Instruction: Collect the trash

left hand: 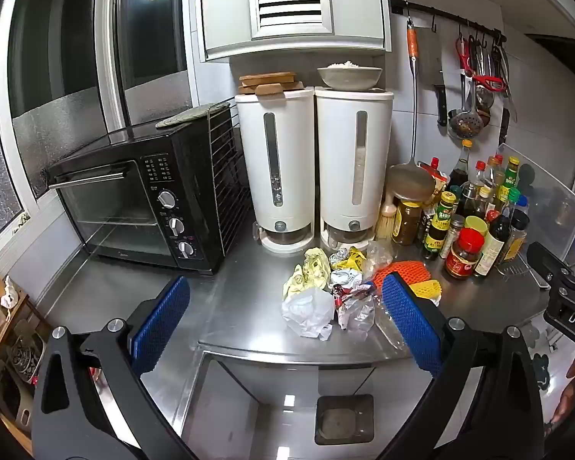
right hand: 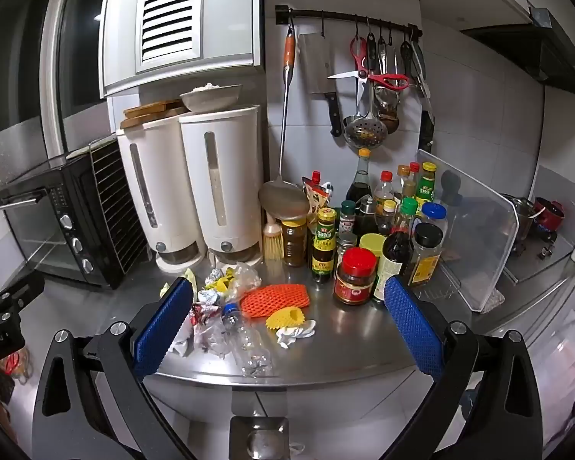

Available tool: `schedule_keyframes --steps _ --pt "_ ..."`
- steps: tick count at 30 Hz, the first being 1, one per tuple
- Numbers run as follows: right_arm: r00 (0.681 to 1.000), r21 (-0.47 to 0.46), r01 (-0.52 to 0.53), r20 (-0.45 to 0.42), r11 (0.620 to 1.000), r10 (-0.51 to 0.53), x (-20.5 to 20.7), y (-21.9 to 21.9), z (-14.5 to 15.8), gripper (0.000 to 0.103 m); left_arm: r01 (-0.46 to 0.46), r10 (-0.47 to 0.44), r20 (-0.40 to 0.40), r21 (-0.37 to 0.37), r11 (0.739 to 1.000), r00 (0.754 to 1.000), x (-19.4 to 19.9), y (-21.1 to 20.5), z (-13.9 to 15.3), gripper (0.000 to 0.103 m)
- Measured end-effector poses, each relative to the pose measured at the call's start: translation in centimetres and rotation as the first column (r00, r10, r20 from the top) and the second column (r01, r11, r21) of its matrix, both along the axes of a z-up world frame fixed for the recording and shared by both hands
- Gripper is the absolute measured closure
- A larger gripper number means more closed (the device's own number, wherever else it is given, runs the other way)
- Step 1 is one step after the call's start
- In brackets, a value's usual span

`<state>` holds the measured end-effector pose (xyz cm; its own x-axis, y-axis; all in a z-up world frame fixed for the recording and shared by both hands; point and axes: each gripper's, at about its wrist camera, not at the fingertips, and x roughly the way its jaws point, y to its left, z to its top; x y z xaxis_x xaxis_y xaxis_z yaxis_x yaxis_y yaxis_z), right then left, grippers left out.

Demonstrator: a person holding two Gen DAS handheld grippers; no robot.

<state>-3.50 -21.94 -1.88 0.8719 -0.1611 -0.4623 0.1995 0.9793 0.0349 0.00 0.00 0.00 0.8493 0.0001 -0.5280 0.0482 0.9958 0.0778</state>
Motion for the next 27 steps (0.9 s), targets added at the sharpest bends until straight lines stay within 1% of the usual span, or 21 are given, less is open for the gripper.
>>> schedule_keyframes --steps 1,4,8,9,14,18,21,22,23,27 --pt "1.000 -0.001 0.000 -0.012 1.000 0.000 0.09 -0.01 -0.02 0.003 0.000 0.000 -0.004 -0.004 1.000 1.000 0.02 0.02 -0.01 0.008" --pt "1.000 0.003 0.001 0.000 1.000 -0.001 0.12 -0.06 0.00 0.003 0.006 -0.006 -0.006 -0.007 1.000 1.000 0.00 0.03 0.00 0.008" --pt "1.000 0.005 -0.002 0.000 1.000 0.002 0.03 0.03 0.07 0.003 0.006 -0.006 -0.004 -0.008 1.000 1.000 -0.12 0.26 0.04 0.008" --pt "1.000 0.009 0.000 -0.005 1.000 0.001 0.20 -0.11 0.01 0.003 0.006 -0.006 -0.006 -0.002 1.000 1.000 -0.03 -0.25 -0.16 0.008" --pt "1.000 0.014 -0.004 -0.008 1.000 0.004 -0.24 -0.57 -0.11 0.003 -0.002 0.002 -0.007 -0.013 1.000 1.000 0.20 -0.03 -0.42 0.008" --pt "1.000 0.019 -0.012 -0.014 1.000 0.012 0.38 0.25 -0.12 0.003 -0.009 0.009 -0.008 -0.018 1.000 1.000 0.09 0.26 -0.53 0.008" --pt "1.000 0.024 -0.007 -0.012 1.000 0.007 0.54 0.08 -0.13 0.003 -0.009 0.009 -0.008 -0.020 1.000 1.000 -0.10 0.52 -0.62 0.008" --pt "1.000 0.026 -0.007 -0.011 1.000 0.007 0.62 0.31 -0.10 0.003 -0.009 0.009 -0.014 -0.013 1.000 1.000 0.42 0.29 -0.59 0.008" --pt "1.000 0.037 -0.009 -0.008 0.999 0.009 0.40 -0.45 -0.31 0.003 -0.009 0.009 -0.014 -0.006 1.000 1.000 0.44 -0.02 -0.38 0.008" --pt "1.000 0.039 -0.009 -0.006 0.999 0.009 0.52 0.04 -0.34 0.003 -0.014 0.014 -0.015 -0.003 1.000 1.000 0.54 -0.02 -0.42 0.008"
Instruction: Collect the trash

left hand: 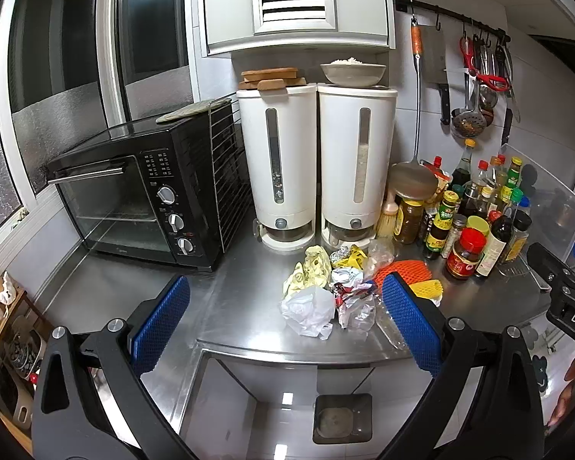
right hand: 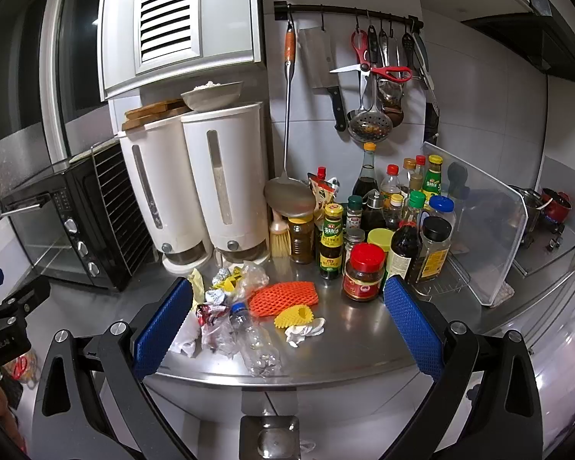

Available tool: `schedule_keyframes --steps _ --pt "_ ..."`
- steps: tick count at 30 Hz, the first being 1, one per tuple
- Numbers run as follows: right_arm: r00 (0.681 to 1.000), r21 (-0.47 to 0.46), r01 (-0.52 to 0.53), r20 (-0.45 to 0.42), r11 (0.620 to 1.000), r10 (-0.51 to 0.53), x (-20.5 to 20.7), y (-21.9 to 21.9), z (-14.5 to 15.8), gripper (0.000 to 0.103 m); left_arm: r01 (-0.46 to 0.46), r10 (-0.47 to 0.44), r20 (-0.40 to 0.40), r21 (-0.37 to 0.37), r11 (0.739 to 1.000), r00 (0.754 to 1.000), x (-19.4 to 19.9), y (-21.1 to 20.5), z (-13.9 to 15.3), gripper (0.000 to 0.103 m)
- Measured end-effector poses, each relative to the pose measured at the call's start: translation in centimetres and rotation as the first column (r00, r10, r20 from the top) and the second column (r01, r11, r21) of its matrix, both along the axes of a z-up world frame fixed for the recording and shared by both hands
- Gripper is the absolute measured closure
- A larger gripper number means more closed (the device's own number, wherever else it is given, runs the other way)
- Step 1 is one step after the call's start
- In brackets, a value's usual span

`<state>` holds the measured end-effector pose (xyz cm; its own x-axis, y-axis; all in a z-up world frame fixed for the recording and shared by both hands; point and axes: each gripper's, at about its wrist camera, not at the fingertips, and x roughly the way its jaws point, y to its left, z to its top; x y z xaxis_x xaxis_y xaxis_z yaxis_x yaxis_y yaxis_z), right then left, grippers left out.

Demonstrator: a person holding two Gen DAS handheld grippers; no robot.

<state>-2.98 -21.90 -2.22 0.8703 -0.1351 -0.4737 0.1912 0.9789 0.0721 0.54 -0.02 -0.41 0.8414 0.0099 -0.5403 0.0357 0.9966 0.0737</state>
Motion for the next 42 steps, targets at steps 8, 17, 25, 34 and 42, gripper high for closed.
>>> schedule_keyframes --steps 8,17,25,34,42 --pt "1.000 -0.001 -0.005 -0.004 1.000 0.005 0.15 0.09 0.15 0.003 0.000 0.000 0.001 -0.004 1.000 1.000 -0.07 0.13 -0.15 0.008" --pt "1.000 0.011 -0.006 0.007 1.000 0.006 -0.14 -0.12 0.12 0.003 -0.004 0.004 0.006 -0.007 1.000 1.000 -0.34 0.30 -0.04 0.008" --pt "1.000 0.015 -0.007 0.008 1.000 0.007 -0.16 0.02 0.18 0.003 -0.003 0.003 0.005 -0.010 1.000 1.000 -0.29 0.36 0.21 0.008" --pt "1.000 0.017 -0.005 0.006 1.000 0.005 -0.05 -0.04 0.21 0.003 -0.004 0.004 0.005 -0.013 1.000 1.000 -0.31 0.44 0.37 0.008" --pt "1.000 0.020 -0.004 0.007 1.000 0.004 -0.09 0.03 0.17 0.003 -0.004 0.004 0.004 -0.013 1.000 1.000 -0.30 0.63 0.38 0.008"
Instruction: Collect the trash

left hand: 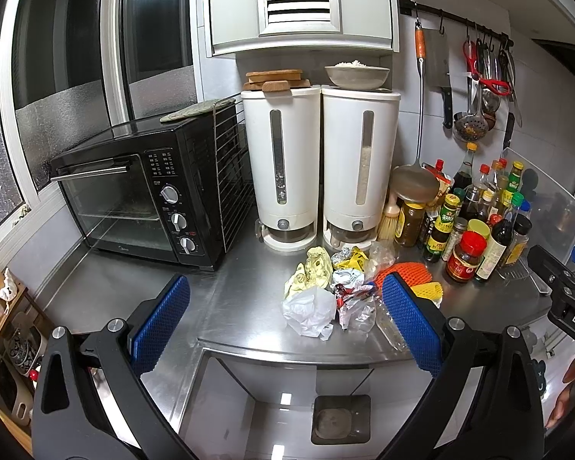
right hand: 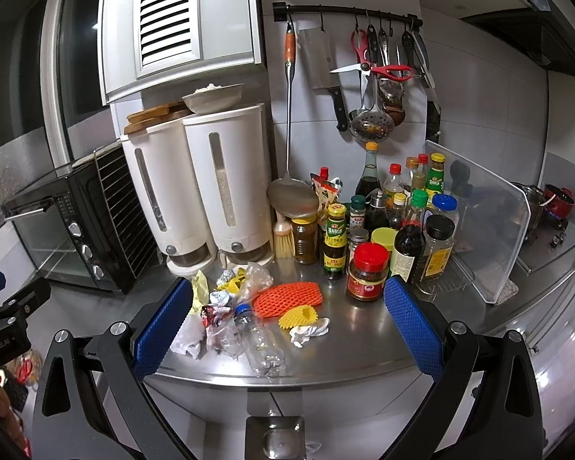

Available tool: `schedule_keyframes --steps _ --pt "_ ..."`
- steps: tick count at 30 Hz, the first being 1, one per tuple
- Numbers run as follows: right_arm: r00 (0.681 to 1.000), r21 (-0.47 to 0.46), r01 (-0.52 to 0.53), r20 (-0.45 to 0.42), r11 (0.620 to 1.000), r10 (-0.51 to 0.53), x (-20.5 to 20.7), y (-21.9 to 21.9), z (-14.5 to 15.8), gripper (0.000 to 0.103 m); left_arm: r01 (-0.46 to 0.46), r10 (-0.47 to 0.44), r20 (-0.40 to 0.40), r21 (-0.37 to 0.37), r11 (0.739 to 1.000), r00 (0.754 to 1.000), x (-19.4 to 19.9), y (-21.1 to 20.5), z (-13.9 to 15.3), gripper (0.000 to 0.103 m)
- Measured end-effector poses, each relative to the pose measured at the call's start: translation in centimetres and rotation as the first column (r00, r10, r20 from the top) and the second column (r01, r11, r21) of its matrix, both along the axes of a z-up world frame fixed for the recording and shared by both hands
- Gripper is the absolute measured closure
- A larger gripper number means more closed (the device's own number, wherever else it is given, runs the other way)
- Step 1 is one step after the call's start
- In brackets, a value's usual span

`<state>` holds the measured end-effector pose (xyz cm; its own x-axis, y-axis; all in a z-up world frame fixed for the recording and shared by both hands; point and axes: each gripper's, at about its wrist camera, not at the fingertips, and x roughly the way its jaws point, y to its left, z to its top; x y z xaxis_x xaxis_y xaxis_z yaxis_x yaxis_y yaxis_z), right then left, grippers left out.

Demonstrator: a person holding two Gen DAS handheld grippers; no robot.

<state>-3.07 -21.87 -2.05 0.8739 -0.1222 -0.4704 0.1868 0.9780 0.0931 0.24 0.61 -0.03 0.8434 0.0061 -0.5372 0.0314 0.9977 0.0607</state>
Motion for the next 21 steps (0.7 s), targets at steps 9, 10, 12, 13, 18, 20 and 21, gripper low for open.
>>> schedule_keyframes --steps 9,10,12,13,18,20,21 --pt "1.000 -0.002 -0.002 -0.003 1.000 0.002 0.2 -0.1 -0.1 0.003 -0.001 0.001 -0.002 0.001 1.000 1.000 0.1 0.2 0.0 0.008" --pt "1.000 -0.001 -0.002 -0.003 1.000 0.002 0.2 -0.1 -0.1 0.003 -0.001 0.001 -0.003 0.001 1.000 1.000 0.1 0.3 0.0 0.008" --pt "1.000 -0.001 -0.001 -0.007 1.000 0.001 0.3 0.0 -0.2 0.003 0.000 0.000 -0.003 0.000 1.000 1.000 0.1 0.2 -0.1 0.008" --pt "1.000 -0.001 -0.003 -0.005 1.000 0.003 0.3 -0.2 -0.2 0.003 -0.001 0.001 -0.005 0.000 1.000 1.000 0.1 0.3 -0.1 0.008" --pt "1.000 -0.024 -0.001 0.001 1.000 0.001 0.5 0.1 -0.3 0.003 -0.006 0.007 -0.013 0.003 1.000 1.000 0.6 0.4 -0.5 0.008" --pt "1.000 -0.029 0.000 0.007 1.000 0.000 1.0 -0.1 -0.6 0.003 -0.006 0.006 -0.017 0.006 1.000 1.000 0.8 0.5 -0.6 0.008" --pt "1.000 -0.030 -0.001 0.012 1.000 0.002 1.0 -0.1 -0.6 0.003 -0.006 0.006 -0.018 0.007 1.000 1.000 0.8 0.5 -0.7 0.008"
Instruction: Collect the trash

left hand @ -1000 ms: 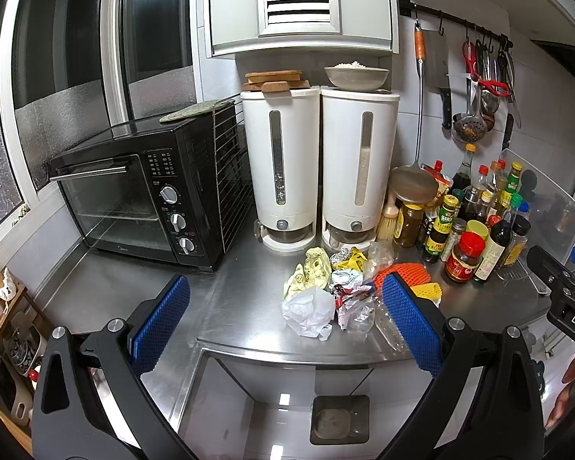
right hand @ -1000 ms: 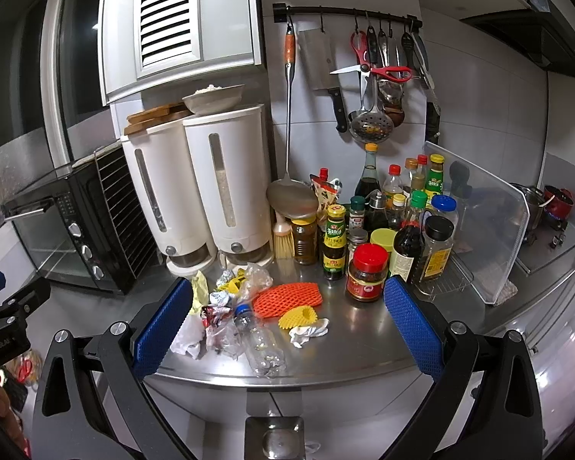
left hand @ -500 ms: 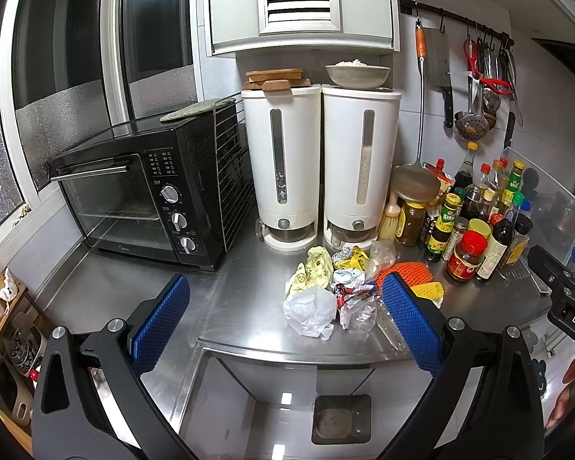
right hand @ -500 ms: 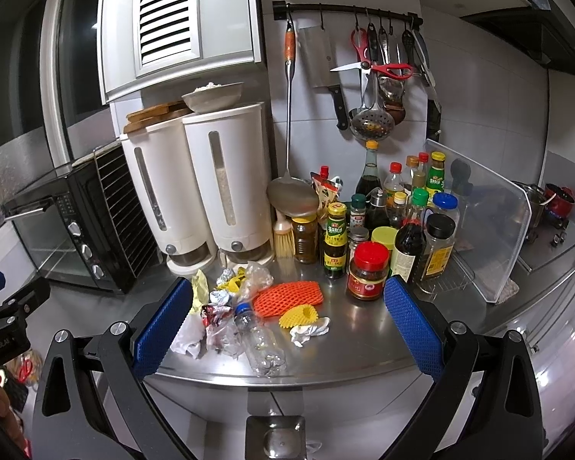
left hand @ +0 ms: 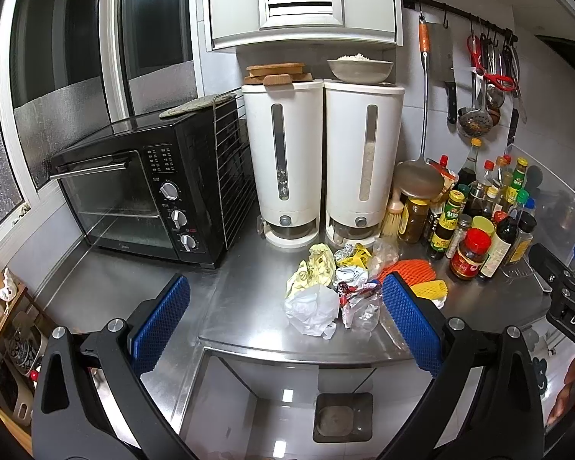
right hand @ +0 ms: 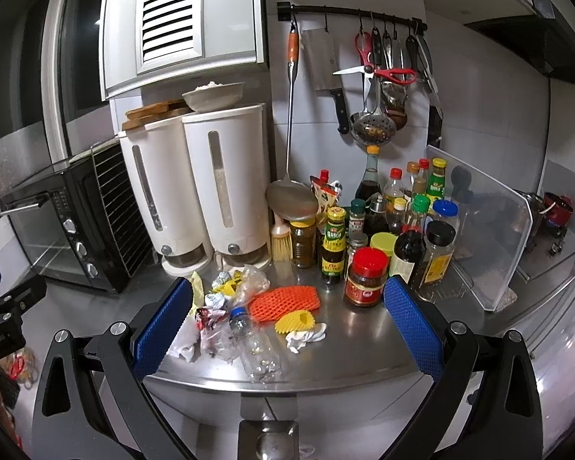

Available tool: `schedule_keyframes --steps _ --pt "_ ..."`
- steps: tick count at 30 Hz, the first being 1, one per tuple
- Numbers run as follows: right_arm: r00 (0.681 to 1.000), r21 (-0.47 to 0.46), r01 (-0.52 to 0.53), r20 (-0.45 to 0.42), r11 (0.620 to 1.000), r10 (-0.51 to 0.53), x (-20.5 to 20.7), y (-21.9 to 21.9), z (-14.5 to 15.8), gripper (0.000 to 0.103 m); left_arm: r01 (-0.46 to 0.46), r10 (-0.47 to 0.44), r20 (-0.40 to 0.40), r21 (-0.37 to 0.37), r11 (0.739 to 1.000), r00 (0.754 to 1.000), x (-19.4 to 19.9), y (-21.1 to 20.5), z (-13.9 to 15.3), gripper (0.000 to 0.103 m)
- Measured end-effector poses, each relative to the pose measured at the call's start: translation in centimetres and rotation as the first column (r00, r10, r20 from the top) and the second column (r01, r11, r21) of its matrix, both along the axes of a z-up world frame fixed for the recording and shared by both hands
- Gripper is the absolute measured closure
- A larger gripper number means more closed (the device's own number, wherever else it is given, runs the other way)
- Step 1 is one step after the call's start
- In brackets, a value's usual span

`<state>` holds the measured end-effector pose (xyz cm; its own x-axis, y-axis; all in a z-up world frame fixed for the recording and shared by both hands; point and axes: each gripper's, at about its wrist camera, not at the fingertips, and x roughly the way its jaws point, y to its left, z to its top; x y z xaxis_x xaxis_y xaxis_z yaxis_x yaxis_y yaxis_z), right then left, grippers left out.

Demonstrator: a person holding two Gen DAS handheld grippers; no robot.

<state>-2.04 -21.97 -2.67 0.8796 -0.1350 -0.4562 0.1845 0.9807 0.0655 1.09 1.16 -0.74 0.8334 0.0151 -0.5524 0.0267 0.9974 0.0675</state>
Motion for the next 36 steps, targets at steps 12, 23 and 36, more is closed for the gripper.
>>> schedule_keyframes --steps 12,23,36 --pt "0.999 0.033 -0.038 -0.018 0.999 0.039 2.7 -1.0 -1.6 0.003 -0.007 0.007 -0.042 0.010 1.000 0.999 3.2 0.1 -1.9 0.008" --pt "0.990 0.064 0.034 -0.138 0.997 -0.025 9.5 -4.6 -4.1 0.003 -0.006 0.009 -0.120 0.026 1.000 0.993 9.7 0.8 -4.1 0.008" --pt "0.907 0.161 0.032 -0.419 0.986 0.039 16.5 -6.7 -13.6 0.010 0.062 -0.056 -0.339 0.006 0.998 0.939 16.8 0.3 -12.9 0.008"
